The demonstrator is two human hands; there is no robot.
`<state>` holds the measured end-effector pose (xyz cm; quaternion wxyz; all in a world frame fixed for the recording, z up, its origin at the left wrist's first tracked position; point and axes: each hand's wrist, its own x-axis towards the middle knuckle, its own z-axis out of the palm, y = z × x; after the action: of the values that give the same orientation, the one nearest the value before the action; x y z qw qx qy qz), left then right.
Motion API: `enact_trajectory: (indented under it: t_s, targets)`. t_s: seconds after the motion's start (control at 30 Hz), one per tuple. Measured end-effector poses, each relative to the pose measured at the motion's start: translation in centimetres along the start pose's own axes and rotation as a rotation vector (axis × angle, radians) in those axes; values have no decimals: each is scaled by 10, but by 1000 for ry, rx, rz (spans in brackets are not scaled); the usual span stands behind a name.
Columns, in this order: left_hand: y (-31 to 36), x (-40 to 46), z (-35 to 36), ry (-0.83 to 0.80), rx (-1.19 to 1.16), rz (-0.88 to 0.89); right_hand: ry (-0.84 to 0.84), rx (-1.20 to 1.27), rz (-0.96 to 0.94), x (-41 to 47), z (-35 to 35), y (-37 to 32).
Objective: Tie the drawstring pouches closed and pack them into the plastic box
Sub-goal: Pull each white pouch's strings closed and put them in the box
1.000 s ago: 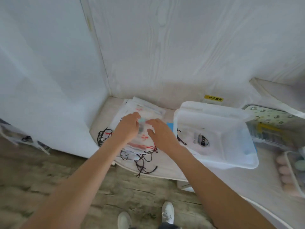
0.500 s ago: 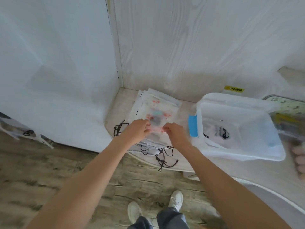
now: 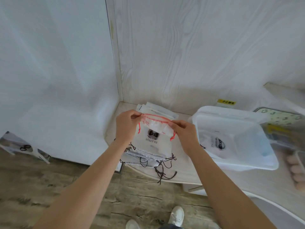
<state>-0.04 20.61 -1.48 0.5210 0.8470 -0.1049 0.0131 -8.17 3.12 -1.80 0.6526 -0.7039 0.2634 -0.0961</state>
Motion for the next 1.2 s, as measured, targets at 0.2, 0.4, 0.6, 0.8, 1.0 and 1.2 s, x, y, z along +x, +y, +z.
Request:
enact_trajectory:
  t_s: [0.2,0.4,0.6,0.8,1.0,1.2]
  targets:
    - [1,2,-2,-52,-287,-177,61,417,184,2,0,-6]
    - [15,-1,6,-57,-701,-338,92,652,259,1,3,-9]
    - [20,0,9,-91,-994,-403,85,527,176,-6,4,-15]
    - [25,-4,10,-63,-1204,-624,112,212,-1,-7,-1,-18]
    - [15,-1,5,73,-1468,-791,65,752,175,-9,-4,-30]
    - [21,-6,7,-13,-779,-427,96,367,-64,-13,-3,-33]
